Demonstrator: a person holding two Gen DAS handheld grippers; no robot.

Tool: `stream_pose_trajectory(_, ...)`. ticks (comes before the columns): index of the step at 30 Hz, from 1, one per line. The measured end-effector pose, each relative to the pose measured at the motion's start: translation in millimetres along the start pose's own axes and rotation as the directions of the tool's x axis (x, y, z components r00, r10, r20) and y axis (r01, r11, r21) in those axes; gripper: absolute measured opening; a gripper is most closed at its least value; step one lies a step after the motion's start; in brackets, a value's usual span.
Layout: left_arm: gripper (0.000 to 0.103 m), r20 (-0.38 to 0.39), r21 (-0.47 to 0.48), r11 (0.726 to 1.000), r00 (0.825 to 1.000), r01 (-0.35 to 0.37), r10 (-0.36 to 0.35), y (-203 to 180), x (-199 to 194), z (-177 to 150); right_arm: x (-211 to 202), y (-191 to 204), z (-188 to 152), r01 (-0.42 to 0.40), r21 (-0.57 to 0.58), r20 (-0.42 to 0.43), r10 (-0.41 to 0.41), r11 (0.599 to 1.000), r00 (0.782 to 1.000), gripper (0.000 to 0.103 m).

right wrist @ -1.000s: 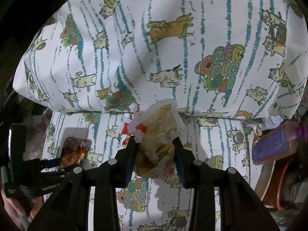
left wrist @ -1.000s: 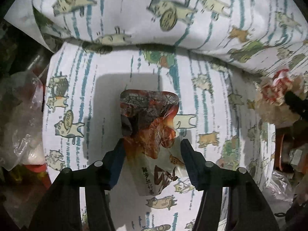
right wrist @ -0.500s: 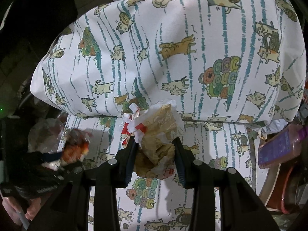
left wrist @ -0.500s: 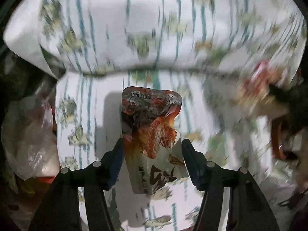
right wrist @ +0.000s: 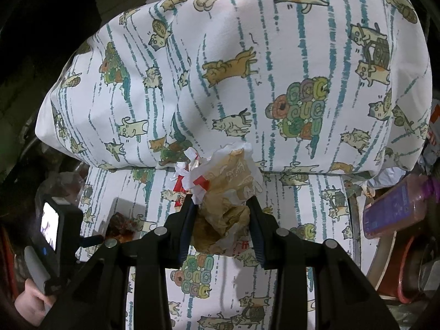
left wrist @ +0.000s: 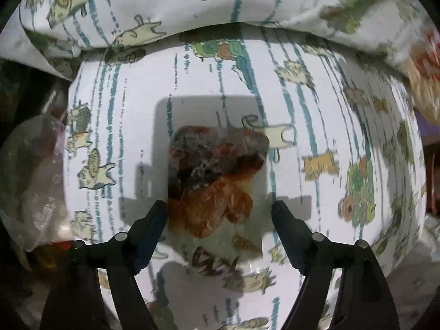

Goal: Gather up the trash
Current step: 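Lift the snack packet with the left tool while the right tool holds the wrapper, then carry the snack packet and wrapper toward the pink basket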

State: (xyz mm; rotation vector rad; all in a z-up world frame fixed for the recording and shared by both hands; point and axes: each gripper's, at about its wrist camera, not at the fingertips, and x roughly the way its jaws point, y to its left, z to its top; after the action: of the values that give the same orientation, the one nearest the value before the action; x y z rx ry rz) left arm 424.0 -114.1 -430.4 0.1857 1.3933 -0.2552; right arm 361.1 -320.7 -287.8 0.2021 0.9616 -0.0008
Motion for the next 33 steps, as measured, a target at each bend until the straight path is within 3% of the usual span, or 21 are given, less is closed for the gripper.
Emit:
stream_pose_trajectory(8, 0.083, 0.048, -0.055, 0.998, 0.999, -0.020, 0.023, 13.2, -1.6, 21.3, 0.4, -0.4, 1.0, -0.001, -0.007, -0.004, 0.000, 1.000, 1.000, 0.036)
stream_pose_trajectory(10, 0.069, 0.065, -0.036, 0.998, 0.996, -0.052, 0.055, 12.9, -5.7, 23.1, 0.0, -2.3, 2.2, 0.001, -0.004, -0.002, -0.001, 1.000, 1.000, 0.036)
stream_pose_trajectory(13, 0.067, 0.068, 0.002, 1.000, 0.997, -0.029, 0.029, 13.2, -10.1, 26.3, -0.9, -6.3, 4.0, 0.004, 0.003, -0.001, -0.004, 1.000, 1.000, 0.036)
stream_pose_trajectory(15, 0.064, 0.093, -0.002, 0.998, 0.994, -0.059, 0.059, 7.9, -14.9, 27.0, -2.0, -9.0, 5.0, 0.005, 0.009, 0.001, -0.005, 1.000, 1.000, 0.036)
stream_pose_trajectory(18, 0.064, 0.155, -0.008, 0.999, 0.987, -0.049, 0.050, 8.3, -39.8, 26.8, -5.5, -11.3, 5.6, 0.001, 0.014, 0.007, -0.001, 1.000, 1.000, 0.036)
stream_pose_trajectory(21, 0.064, 0.262, -0.012, 1.000, 0.965, -0.028, 0.031, 8.1, -80.9, 23.6, -13.0, -10.3, 4.8, -0.007, 0.007, 0.028, 0.007, 1.000, 1.000, 0.036)
stream_pose_trajectory(25, 0.064, 0.450, 0.006, 1.000, 0.893, -0.017, 0.013, 2.8, -153.4, 9.9, -29.0, -5.1, 2.9, -0.021, -0.012, 0.072, 0.022, 1.000, 0.997, 0.036)
stream_pose_trajectory(27, 0.064, 0.516, 0.009, 1.000, 0.857, -0.006, 0.000, -1.0, -181.5, 2.2, -41.4, -0.7, 0.8, -0.023, -0.033, 0.106, 0.026, 0.999, 0.994, 0.037)
stream_pose_trajectory(31, 0.064, 0.644, -0.009, 1.000, 0.765, -0.007, 0.011, -5.6, -235.0, -23.7, -72.3, 8.4, -5.2, -0.008, -0.073, 0.186, 0.021, 0.997, 0.982, 0.037)
stream_pose_trajectory(33, 0.065, 0.678, -0.021, 1.000, 0.734, -0.016, 0.026, -6.8, -258.6, -31.9, -91.5, 12.9, -9.8, -0.002, -0.085, 0.232, 0.022, 0.996, 0.972, 0.037)
